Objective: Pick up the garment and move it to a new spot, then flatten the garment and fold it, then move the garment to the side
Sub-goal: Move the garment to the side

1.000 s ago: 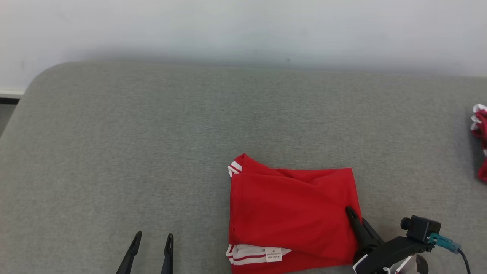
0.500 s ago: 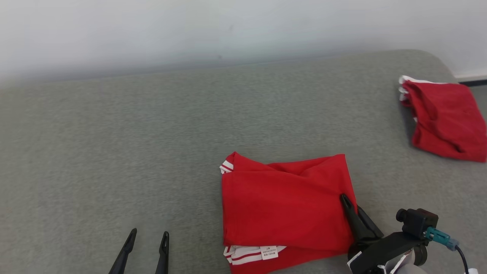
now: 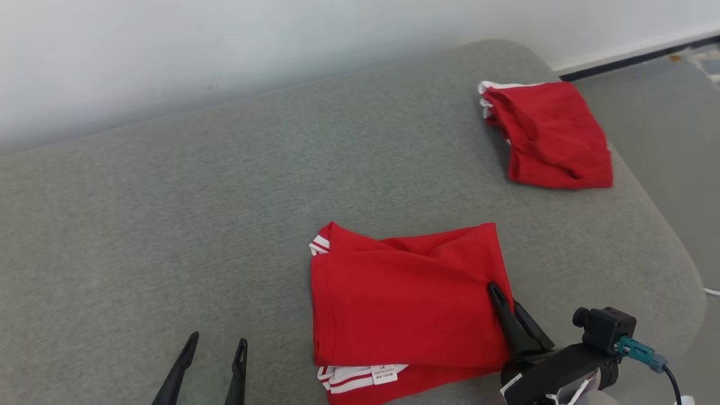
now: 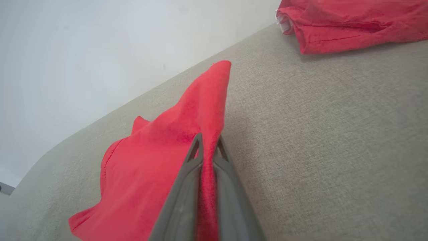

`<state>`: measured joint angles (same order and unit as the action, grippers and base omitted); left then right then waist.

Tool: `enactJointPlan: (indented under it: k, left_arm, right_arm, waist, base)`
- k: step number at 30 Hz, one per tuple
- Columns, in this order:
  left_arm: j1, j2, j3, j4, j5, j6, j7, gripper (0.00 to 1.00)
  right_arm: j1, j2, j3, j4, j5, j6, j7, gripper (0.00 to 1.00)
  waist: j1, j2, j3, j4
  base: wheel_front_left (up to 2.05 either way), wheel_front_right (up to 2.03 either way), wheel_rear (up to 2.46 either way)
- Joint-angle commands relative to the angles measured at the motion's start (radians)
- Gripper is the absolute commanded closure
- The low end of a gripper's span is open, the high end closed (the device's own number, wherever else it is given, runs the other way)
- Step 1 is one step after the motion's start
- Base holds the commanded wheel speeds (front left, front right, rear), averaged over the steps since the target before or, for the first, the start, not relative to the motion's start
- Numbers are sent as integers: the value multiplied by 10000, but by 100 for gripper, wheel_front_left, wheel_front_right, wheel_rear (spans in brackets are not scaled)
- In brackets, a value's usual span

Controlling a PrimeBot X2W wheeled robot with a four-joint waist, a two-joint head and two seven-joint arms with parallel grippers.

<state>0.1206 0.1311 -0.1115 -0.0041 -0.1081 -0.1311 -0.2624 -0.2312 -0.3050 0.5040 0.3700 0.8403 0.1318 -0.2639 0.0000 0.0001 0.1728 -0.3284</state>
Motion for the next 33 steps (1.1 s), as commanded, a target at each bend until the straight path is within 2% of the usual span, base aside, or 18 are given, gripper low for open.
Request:
enactJointPlan:
  k: [1,5,10,21,23,28,29,33]
  left_arm:
    - [-112,82,-18,-51,66,11,-17,0]
    - [-273,108,-136,-182,-201,11,-17,0]
    - [-610,442,-383,-557,-410,13,-17,0]
    - [-1675,1409,-872,-1466,-710,14,-18,0]
    - [-1741,1485,-864,-1542,-742,14,-17,0]
    - [-1944,1745,-804,-1854,-884,14,-17,0]
    - [-1966,1805,-759,-1959,-894,14,-17,0]
    - [-1938,1959,-716,-2037,-800,18,-16,0]
  right_arm:
    - [33,25,-24,-51,-71,-29,-5,100]
    - [-232,10,-258,-119,-99,-29,-5,100]
    - [-770,-294,-487,-257,-322,-29,-5,100]
    - [-2758,-1670,-1206,-455,-361,-29,-5,100]
    - [-2904,-1774,-1270,-453,-349,-29,-5,100]
    - [-3362,-2494,-1757,-451,-168,-29,-5,100]
    - [-3454,-2761,-2025,-445,-97,-29,-6,100]
    - [-3611,-3178,-2790,-436,132,-29,-5,100]
  waist:
    - [0,-1,248,-525]
    - [0,-1,522,-495]
    - [0,-1,1040,-91]
    - [0,-1,2604,759]
    - [0,-1,2717,787]
    - [0,-1,3194,890]
    - [0,-1,3314,888]
    - [0,-1,3546,876]
  base:
    - [0,0,0]
    - [0,0,0]
    - [0,0,0]
    - [0,0,0]
    - [0,0,0]
    - [0,0,0]
    - [0,0,0]
    - [0,0,0]
